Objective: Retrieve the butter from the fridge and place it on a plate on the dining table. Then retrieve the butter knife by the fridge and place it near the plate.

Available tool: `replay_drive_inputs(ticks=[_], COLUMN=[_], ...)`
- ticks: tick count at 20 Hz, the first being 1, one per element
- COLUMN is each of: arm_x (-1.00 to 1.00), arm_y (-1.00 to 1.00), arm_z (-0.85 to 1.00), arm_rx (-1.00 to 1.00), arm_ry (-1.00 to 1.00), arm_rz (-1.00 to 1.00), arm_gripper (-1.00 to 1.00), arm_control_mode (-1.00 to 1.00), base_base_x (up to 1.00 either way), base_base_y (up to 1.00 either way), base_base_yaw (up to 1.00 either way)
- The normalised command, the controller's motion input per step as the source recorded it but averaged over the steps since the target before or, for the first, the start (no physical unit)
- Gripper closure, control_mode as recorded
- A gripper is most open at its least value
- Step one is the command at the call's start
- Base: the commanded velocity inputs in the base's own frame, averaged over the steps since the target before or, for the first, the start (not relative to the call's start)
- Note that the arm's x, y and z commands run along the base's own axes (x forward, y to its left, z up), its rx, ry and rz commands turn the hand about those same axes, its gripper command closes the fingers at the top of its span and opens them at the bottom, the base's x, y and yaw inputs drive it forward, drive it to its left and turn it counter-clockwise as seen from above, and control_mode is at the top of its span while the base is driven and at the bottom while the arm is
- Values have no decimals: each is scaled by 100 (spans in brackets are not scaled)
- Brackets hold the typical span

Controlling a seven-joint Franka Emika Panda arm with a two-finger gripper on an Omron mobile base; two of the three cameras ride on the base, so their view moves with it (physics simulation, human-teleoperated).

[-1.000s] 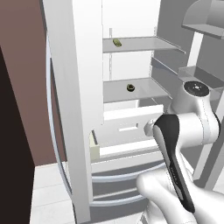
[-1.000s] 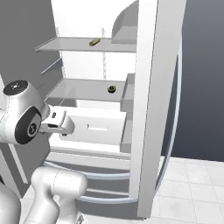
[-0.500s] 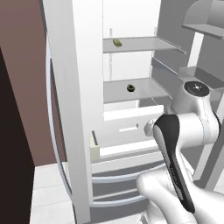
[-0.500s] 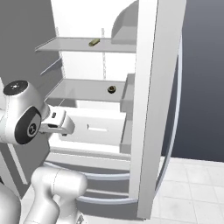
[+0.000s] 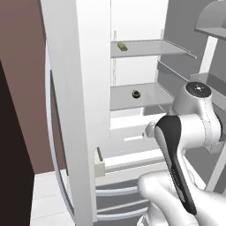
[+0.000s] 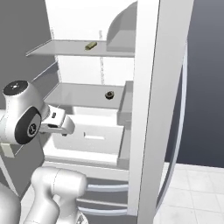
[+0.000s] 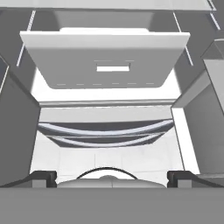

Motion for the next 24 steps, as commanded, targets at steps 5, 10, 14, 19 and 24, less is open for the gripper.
replay_drive_inputs(ticks=[5,10,14,19,24], arm_x=[0,0,0,0,0], arm_y=[0,0,0,0,0], arm_z=[0,0,0,0,0], arm_rx=[0,0,0,0,0], arm_ry=[0,0,0,0,0], arm_rz=[0,0,0,0,0], arm_gripper=[-100,-100,-100,-100,-100], arm_control_mode=[100,100,100,100,100], base_base_x=[49,53,62,67,54], base_base_y=[0,0,0,0,0], base_base_yaw=[0,0,0,0,0])
